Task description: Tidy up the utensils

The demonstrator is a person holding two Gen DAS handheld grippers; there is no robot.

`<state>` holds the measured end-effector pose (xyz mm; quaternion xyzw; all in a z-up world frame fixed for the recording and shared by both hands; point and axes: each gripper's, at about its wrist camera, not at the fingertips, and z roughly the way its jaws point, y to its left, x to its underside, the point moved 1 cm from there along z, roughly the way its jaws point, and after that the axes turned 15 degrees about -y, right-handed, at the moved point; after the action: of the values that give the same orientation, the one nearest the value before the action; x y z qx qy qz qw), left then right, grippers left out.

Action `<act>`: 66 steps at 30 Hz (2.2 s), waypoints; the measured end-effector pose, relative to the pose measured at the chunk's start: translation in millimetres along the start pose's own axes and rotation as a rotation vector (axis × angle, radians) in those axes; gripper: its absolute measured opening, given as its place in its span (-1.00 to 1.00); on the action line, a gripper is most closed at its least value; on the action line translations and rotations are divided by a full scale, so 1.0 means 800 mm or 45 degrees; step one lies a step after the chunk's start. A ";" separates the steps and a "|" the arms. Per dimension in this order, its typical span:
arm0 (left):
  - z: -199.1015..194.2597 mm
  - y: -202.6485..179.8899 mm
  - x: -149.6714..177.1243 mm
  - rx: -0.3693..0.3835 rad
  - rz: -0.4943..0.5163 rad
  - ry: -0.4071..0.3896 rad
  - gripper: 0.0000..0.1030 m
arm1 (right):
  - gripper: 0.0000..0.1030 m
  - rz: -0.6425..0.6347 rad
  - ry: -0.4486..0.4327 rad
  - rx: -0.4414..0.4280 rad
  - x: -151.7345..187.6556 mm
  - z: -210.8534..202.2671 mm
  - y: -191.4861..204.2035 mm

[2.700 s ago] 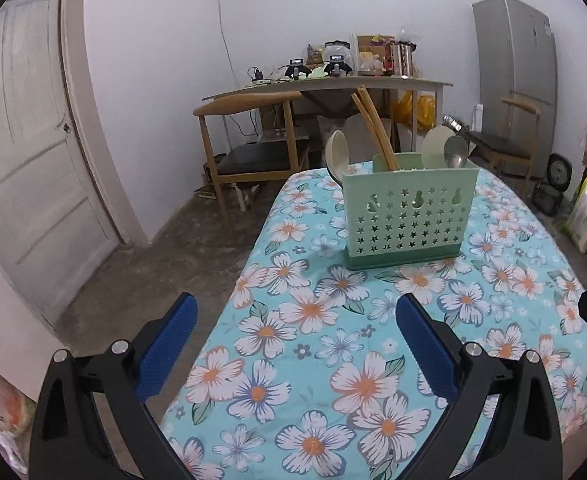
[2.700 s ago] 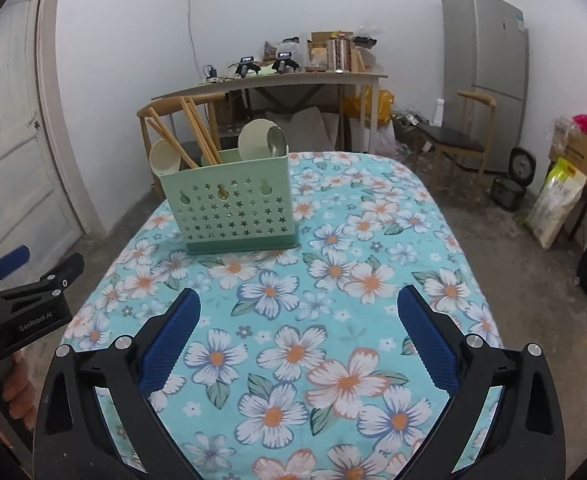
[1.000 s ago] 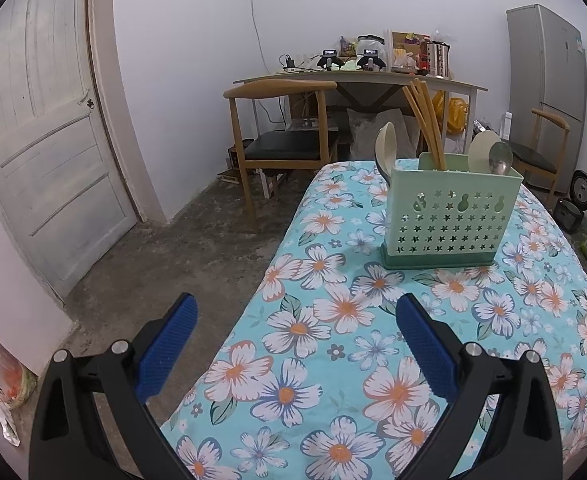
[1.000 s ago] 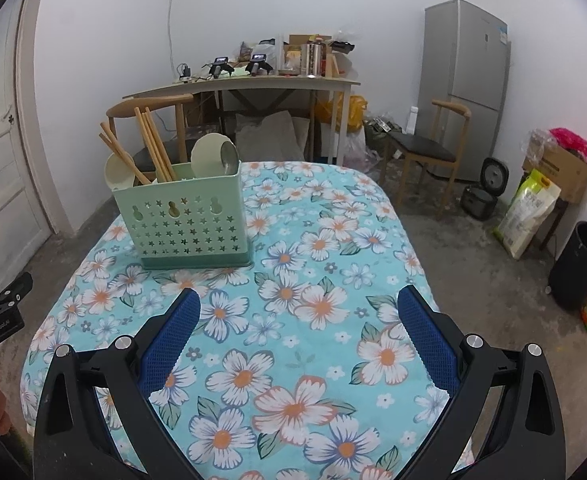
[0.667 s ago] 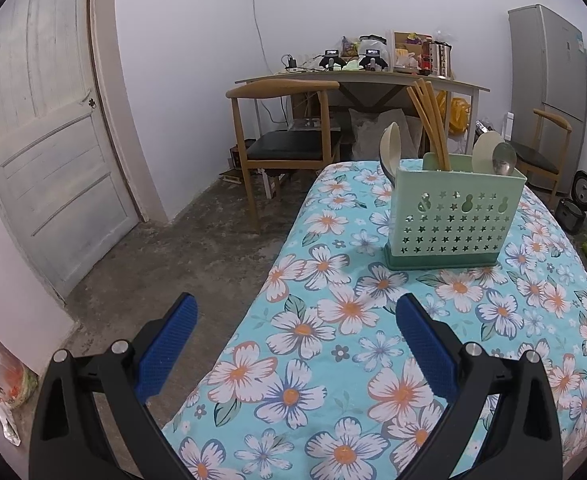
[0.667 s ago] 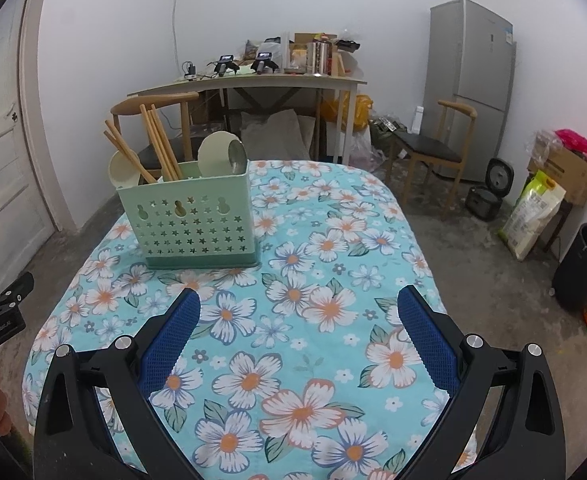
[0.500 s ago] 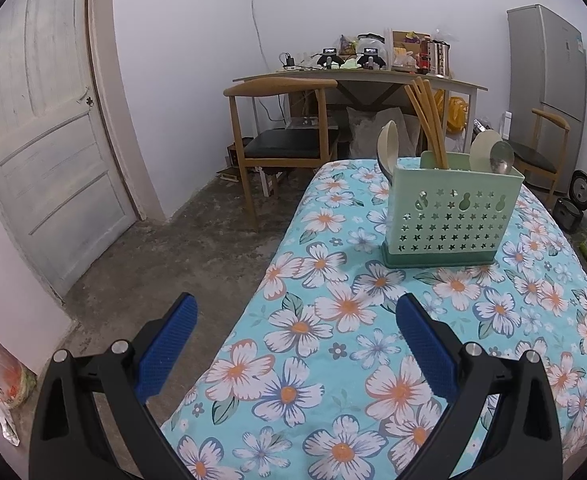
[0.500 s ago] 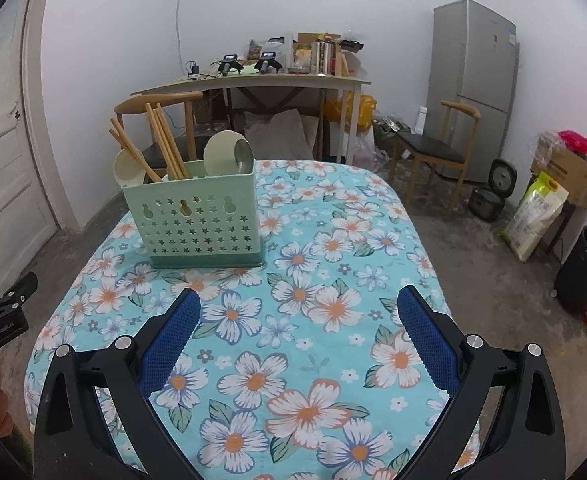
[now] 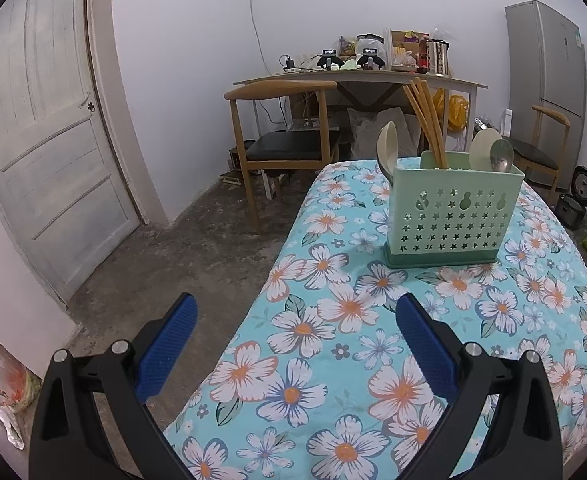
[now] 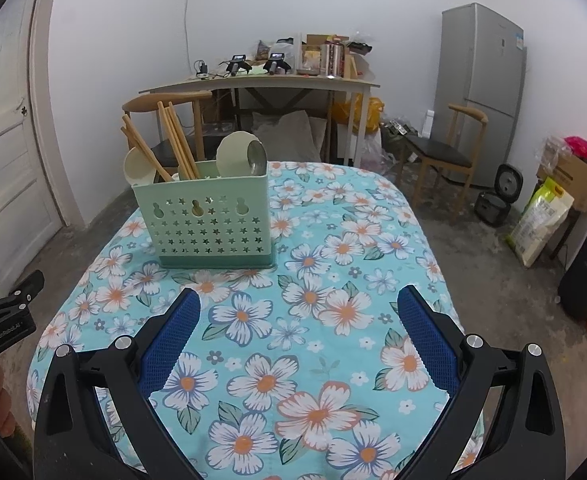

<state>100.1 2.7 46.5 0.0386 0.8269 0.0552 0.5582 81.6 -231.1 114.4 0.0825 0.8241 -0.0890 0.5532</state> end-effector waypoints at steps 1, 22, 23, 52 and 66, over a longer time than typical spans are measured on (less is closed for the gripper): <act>0.000 0.000 0.000 0.001 0.000 0.001 0.89 | 0.85 0.001 0.000 0.000 0.000 0.000 0.000; 0.004 0.004 0.002 -0.007 -0.005 0.016 0.89 | 0.85 -0.001 0.000 0.001 0.000 0.001 0.001; 0.004 0.004 0.002 -0.007 -0.005 0.018 0.89 | 0.85 -0.001 0.000 0.001 0.000 0.001 0.001; 0.004 0.006 0.002 -0.003 -0.005 0.025 0.89 | 0.85 0.000 0.001 -0.006 0.000 0.000 0.004; 0.004 0.006 0.002 -0.003 -0.005 0.026 0.89 | 0.85 0.001 0.002 -0.016 -0.002 -0.002 0.011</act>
<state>102.5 7.9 44.5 0.0359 0.8325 0.0554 0.5500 83.0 -222.3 116.2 0.0795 0.8250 -0.0834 0.5532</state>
